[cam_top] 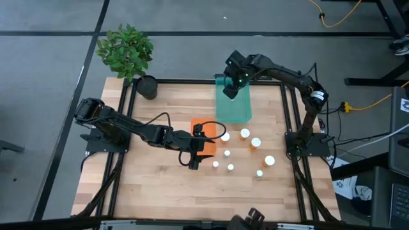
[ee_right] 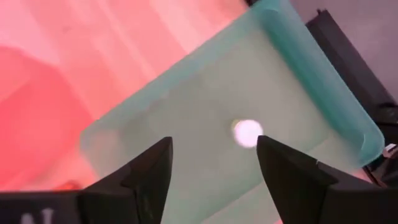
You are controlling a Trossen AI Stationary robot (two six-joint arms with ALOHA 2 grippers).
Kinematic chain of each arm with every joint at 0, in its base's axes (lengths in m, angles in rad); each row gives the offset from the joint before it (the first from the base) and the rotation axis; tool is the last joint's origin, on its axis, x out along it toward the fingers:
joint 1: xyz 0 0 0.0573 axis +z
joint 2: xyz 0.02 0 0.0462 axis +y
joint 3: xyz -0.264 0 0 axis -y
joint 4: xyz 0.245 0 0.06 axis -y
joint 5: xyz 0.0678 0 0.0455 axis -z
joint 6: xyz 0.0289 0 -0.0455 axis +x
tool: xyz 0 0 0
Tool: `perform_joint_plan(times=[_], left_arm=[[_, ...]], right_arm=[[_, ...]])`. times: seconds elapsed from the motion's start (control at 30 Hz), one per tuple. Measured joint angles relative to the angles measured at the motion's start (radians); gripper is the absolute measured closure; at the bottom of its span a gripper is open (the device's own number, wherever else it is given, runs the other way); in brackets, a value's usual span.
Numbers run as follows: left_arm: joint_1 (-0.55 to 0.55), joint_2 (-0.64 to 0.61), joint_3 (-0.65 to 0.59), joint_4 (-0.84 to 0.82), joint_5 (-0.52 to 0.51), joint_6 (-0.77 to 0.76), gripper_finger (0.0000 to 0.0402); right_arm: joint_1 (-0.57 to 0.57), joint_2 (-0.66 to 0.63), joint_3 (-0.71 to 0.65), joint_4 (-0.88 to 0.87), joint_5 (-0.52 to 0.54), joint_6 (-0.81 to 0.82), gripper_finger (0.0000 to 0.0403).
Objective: Pick and place medicine bottles into bin by pill shape (circle, oval)
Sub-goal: Put the bottom blue tablet bottle into the green bin
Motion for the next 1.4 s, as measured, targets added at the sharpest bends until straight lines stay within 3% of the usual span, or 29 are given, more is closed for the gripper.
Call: perform_joint_plan(times=[0.43,0.83,1.1,1.4], left_arm=[[0.0,0.0,0.0,-0.001,0.0,0.0,0.0145],[0.0,0.0,0.0,-0.001,0.0,0.0,0.0145],[0.0,0.0,0.0,0.0,-0.001,0.0,0.0145],[0.0,0.0,0.0,0.0,-0.001,0.0,0.0145]], right_arm=[[0.256,-0.308,0.003,-0.356,0.081,0.125,0.0191],[0.73,-0.578,0.003,-0.523,0.375,0.602,0.0192],[1.03,-0.558,0.003,-0.519,0.431,0.767,0.0192],[1.249,-0.467,0.001,-0.517,0.528,0.812,0.0192]])
